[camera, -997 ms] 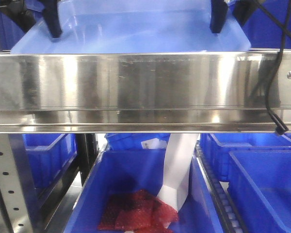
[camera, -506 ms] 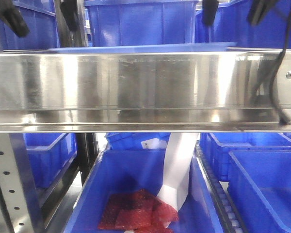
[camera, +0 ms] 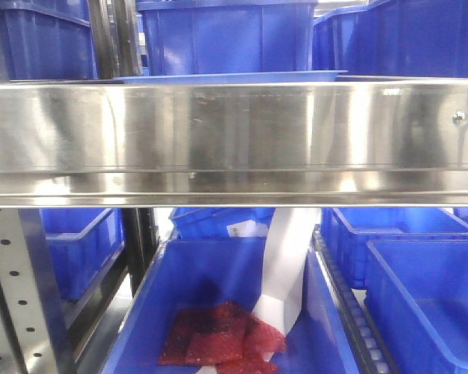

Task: Grab blue tray and place on right shelf
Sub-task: 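Open both grippers and release the tray on the shelf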

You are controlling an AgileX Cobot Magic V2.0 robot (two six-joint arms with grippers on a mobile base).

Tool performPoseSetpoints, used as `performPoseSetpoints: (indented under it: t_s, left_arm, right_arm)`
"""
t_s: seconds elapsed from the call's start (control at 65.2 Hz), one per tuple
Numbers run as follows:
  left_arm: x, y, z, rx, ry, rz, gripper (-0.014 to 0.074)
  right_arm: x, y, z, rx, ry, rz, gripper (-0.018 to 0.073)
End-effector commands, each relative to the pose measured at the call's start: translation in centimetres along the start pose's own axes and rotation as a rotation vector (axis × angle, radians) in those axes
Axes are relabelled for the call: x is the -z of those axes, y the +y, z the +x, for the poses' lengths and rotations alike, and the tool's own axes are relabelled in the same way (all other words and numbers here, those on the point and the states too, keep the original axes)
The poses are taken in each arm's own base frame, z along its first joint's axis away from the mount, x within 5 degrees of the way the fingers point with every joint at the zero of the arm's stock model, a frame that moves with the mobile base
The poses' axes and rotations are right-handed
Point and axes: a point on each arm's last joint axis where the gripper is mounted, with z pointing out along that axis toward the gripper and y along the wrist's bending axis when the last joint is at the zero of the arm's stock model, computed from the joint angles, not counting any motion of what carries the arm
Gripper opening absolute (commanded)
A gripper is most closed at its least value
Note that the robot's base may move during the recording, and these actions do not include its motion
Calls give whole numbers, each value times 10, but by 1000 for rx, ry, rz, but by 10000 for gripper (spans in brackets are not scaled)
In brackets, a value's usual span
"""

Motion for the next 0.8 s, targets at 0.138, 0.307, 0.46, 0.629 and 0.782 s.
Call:
performPoseSetpoints:
  t_s: [0.138, 0.307, 0.46, 0.629, 0.782]
  left_arm:
    - [48, 10, 63, -5, -322, 54, -48]
    - [61, 21, 121, -4, -482, 76, -48]
    - [73, 28, 166, -7, -538, 85, -48]
    - [94, 32, 185, -119, -658, 56, -48]
    - [108, 32, 188, -130, -751, 64, -48]
  right_arm:
    - [41, -13, 58, 40, -284, -54, 57]
    - [45, -26, 121, 98, -442, -60, 57]
    - [53, -35, 176, 171, -648, -78, 57]
    - [68, -41, 213, 167, -815, -111, 57]
    - [80, -43, 221, 161, -881, -116, 57]
